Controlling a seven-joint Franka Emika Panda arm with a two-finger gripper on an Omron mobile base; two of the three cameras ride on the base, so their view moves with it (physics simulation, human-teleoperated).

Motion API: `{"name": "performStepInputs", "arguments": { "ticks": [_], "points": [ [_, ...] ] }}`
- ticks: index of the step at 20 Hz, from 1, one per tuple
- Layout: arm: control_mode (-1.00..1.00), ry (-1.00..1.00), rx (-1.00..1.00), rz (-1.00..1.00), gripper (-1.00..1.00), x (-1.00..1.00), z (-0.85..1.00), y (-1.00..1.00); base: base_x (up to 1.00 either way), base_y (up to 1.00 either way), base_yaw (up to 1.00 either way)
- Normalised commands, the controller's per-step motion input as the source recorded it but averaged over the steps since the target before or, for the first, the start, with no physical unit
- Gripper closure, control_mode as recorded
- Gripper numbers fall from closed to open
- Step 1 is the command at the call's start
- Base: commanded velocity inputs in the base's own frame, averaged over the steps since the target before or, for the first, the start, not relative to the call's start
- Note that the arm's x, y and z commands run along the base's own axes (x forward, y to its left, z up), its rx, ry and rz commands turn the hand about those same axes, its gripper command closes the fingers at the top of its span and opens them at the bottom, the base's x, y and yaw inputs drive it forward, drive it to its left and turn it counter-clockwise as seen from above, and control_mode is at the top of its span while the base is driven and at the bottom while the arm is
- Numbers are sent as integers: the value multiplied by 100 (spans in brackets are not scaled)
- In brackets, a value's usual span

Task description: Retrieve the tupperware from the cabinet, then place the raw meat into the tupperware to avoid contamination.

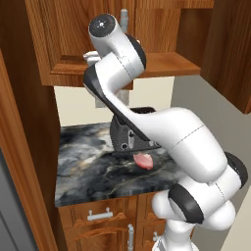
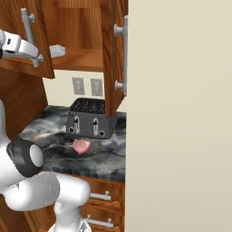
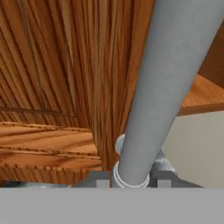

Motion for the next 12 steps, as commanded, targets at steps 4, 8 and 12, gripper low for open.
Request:
{"name": "performStepInputs", "arguments": {
  "ticks": [4,8,12],
  "points": [
    [-100,0,-3,0,100,-38,0,60,0,0,0],
    [-100,0,-2,0,100,-40,0,57,0,0,0],
    [-100,1,0,0,100,-39,5,3,0,0,0]
  ]
}}
